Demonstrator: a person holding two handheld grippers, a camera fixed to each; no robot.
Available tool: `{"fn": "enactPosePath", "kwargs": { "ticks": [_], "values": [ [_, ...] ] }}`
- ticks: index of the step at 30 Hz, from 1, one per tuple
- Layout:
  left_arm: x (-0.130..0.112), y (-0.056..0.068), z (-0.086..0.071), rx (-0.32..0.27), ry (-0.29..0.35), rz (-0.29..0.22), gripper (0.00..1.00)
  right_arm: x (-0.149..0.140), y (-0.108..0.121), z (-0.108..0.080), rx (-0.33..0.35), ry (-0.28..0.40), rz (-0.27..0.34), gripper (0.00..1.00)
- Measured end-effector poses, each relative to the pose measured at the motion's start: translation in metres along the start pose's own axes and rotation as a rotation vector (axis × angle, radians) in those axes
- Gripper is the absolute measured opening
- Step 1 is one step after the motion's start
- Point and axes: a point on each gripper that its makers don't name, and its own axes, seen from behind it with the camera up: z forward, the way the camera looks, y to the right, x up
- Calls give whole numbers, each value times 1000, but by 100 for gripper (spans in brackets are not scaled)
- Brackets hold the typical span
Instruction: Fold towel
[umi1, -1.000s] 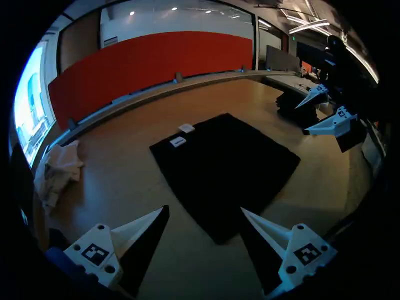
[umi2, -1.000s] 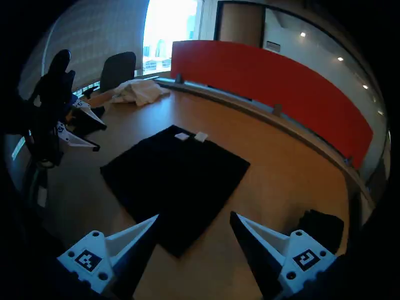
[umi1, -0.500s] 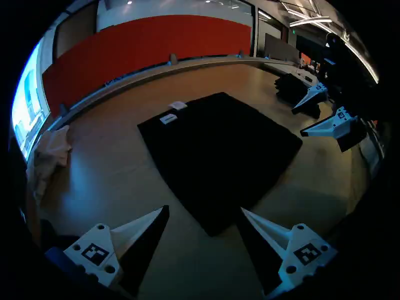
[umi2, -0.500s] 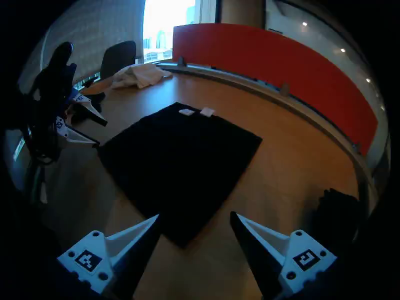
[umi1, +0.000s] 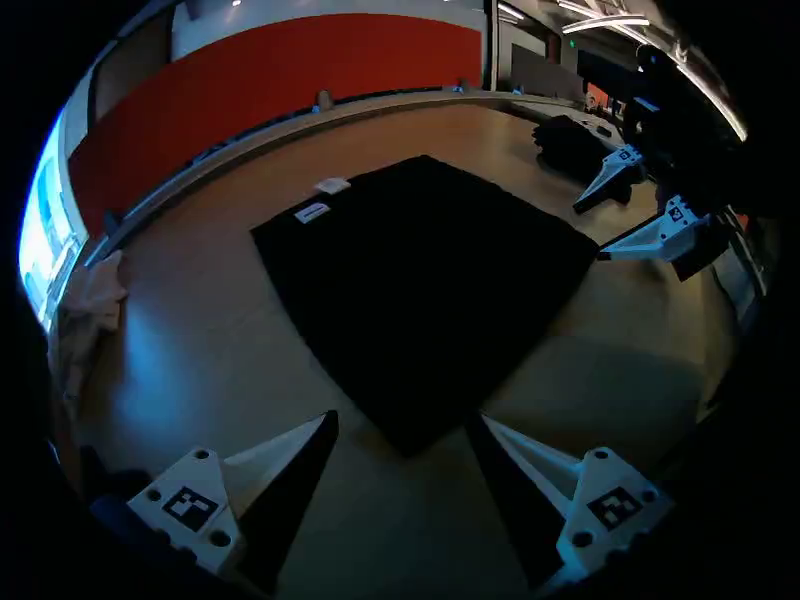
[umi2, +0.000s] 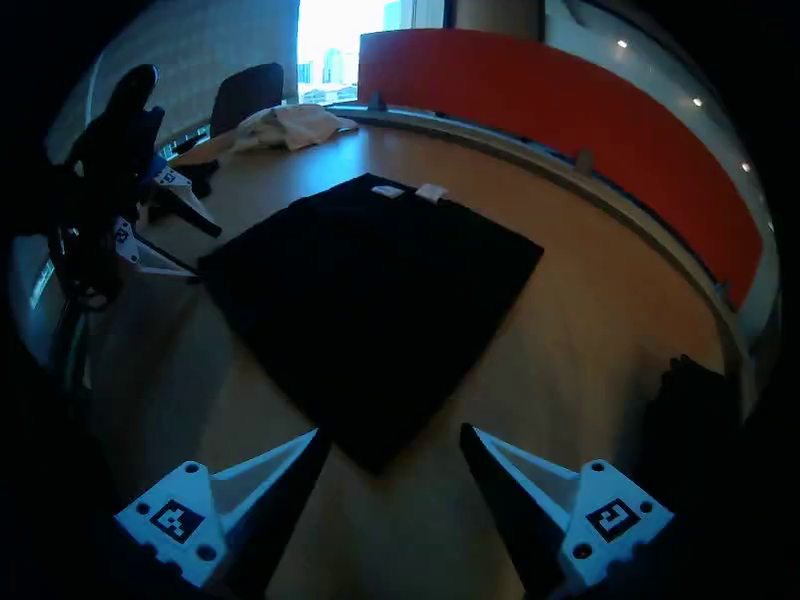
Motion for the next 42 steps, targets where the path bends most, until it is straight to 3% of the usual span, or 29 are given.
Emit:
{"fn": "enactPosePath", "kwargs": {
  "ticks": [3, 12, 22, 31, 36, 42],
  "values": [
    [-1, 1, 1, -5, -3, -3, 94, -1, 0, 1, 1, -2, -3, 97],
    [-2, 2, 1, -8, -7, -33, 91, -6, -6, 5, 32, -20, 1, 76],
    [-2, 5, 1, -2, -11, -39, 80, -8, -11, 5, 58, -17, 5, 60],
    [-2, 2, 0, 5, -22, -53, 66, -8, -10, 4, 63, -22, 8, 36],
    [-3, 1, 0, 6, -30, -54, 55, -8, -11, 4, 59, -23, 17, 31],
    [-3, 2, -1, 5, -37, -47, 48, -8, -13, 4, 63, -24, 18, 26]
  ]
}}
